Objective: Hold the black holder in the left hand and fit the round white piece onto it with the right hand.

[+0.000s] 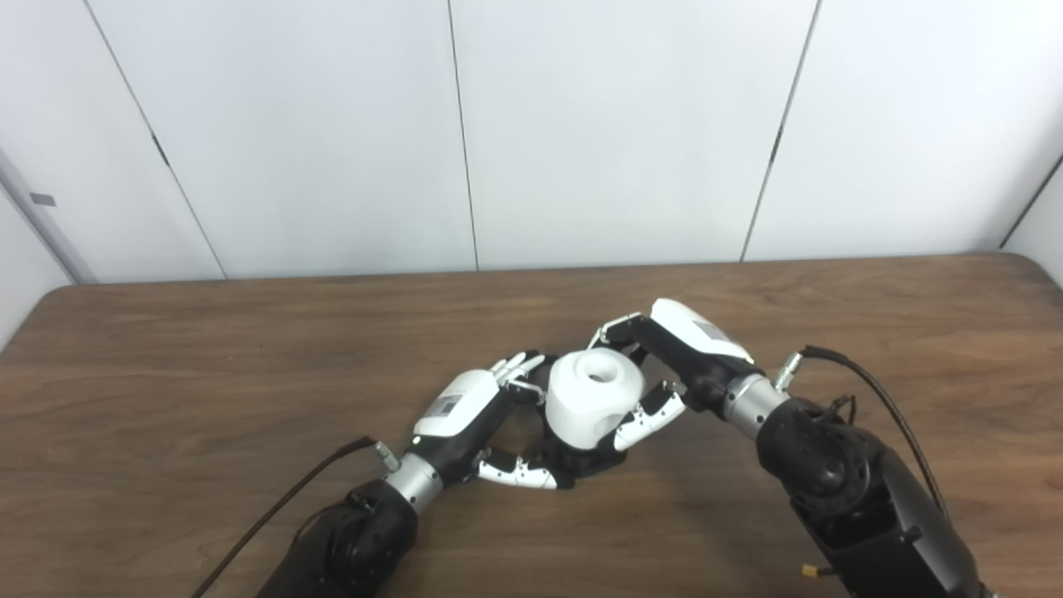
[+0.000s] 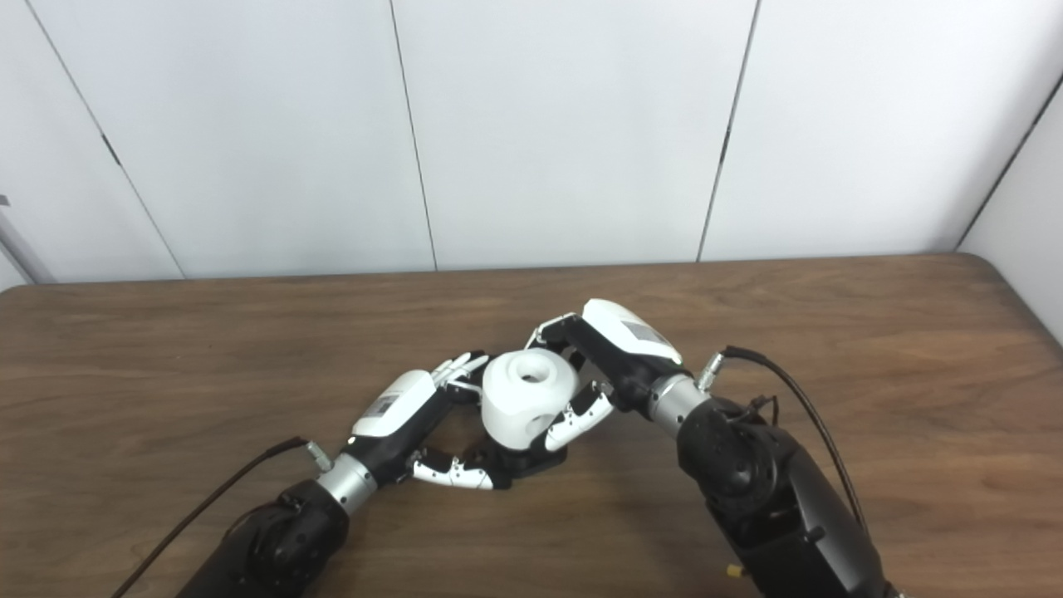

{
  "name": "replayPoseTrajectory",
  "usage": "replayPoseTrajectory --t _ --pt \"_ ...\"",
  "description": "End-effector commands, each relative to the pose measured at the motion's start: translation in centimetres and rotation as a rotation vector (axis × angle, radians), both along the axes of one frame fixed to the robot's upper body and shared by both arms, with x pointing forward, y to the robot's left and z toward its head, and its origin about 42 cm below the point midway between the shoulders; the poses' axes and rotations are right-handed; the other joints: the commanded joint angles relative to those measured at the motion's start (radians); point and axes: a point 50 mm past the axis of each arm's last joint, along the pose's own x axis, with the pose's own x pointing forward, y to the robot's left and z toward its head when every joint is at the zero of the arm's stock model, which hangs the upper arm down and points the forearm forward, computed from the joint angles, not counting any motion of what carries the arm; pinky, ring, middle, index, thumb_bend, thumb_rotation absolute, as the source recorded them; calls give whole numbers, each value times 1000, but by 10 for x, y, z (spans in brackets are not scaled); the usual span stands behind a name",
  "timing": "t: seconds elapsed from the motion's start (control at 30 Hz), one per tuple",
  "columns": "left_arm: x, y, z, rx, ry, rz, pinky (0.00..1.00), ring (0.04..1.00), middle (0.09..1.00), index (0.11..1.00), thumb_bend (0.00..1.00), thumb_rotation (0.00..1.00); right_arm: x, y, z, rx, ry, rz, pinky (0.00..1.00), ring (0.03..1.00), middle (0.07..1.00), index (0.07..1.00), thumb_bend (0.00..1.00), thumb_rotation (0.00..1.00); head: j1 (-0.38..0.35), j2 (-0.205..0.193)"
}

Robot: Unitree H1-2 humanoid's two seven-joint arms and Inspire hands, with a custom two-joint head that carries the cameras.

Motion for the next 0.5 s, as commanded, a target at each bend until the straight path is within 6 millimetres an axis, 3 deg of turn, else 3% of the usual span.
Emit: replayPoseTrajectory --t 0.0,0.47 --pt "-14 -6 -25 80 97 -35 1000 1000 957 482 524 60 0 3 11 -30 -47 48 590 700 723 480 523 135 5 2" --pt "-16 -11 -26 68 105 -38 1000 1000 959 482 524 60 -1 20 9 -47 -24 88 652 733 728 479 520 139 10 7"
